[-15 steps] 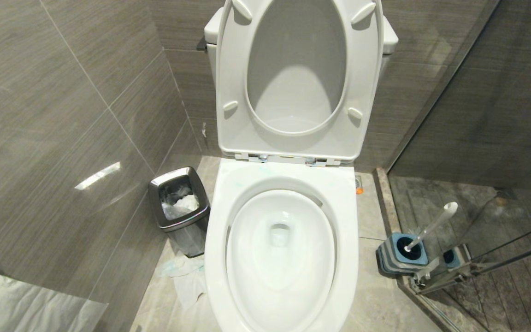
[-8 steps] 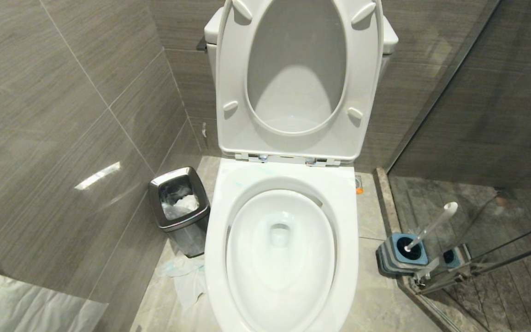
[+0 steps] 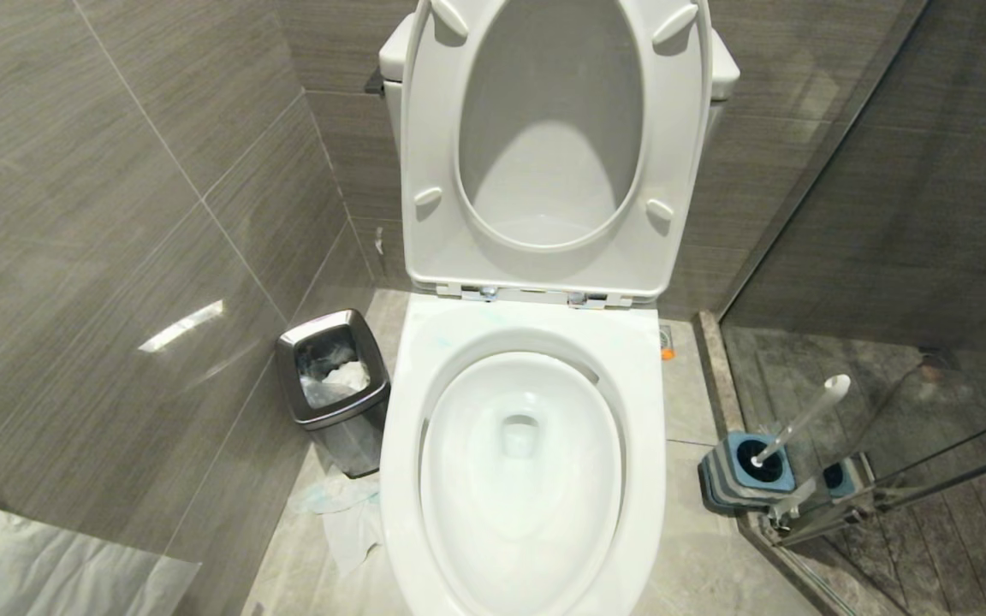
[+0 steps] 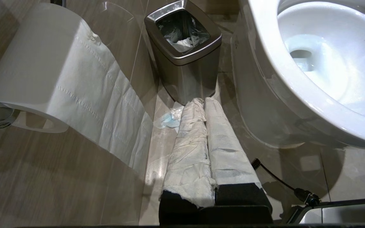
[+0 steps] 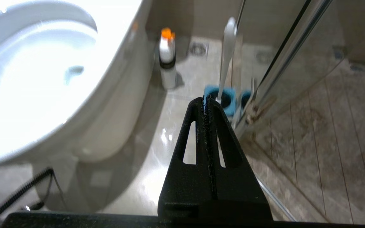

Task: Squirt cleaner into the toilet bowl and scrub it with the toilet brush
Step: Pour in the cleaning agent

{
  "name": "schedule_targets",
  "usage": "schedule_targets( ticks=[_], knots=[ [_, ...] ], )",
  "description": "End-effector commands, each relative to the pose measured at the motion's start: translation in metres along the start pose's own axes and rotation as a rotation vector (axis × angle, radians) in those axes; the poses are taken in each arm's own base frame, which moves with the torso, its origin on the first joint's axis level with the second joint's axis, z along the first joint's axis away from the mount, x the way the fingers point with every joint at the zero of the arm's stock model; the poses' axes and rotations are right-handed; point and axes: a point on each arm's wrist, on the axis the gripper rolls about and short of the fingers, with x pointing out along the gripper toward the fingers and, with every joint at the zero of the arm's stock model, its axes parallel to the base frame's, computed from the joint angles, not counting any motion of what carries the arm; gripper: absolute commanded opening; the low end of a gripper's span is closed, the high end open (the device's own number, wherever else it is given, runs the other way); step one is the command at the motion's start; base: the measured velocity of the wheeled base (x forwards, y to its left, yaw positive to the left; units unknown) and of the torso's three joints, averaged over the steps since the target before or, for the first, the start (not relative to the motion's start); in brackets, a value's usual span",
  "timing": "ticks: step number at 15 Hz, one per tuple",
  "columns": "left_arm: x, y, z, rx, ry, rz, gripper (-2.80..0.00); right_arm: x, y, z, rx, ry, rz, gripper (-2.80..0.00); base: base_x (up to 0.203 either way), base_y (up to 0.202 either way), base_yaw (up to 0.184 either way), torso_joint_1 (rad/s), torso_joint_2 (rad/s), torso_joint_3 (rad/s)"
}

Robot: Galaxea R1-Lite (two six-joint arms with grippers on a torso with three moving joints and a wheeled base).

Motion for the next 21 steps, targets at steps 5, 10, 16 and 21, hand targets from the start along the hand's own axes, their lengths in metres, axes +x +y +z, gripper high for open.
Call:
schedule_targets(
  ticks=[5,10,16,21],
  knots=[
    [0.0,0.0,0.0,0.001,0.001,0.001,-2.8,0.03,0.003,0.107,0.138,0.151,-0.009,-2.8,0.0,0.0,0.0,0.0,0.0,0.0],
    [0.0,0.0,0.0,0.001,0.003,0.0,-2.8,0.111,0.007,0.167,0.213,0.333,-0.051,-2.8,0.0,0.0,0.0,0.0,0.0,0.0],
    [0.0,0.0,0.0,0.001,0.003,0.0,-2.8,0.204,0.009,0.124,0.316,0.772,-0.153,-2.8,0.0,0.0,0.0,0.0,0.0,0.0],
    [0.0,0.0,0.0,0.0,0.002,-0.001,-2.8,0.21,0.011,0.119,0.168,0.82,-0.026,-2.8,0.0,0.0,0.0,0.0,0.0,0.0]
  ],
)
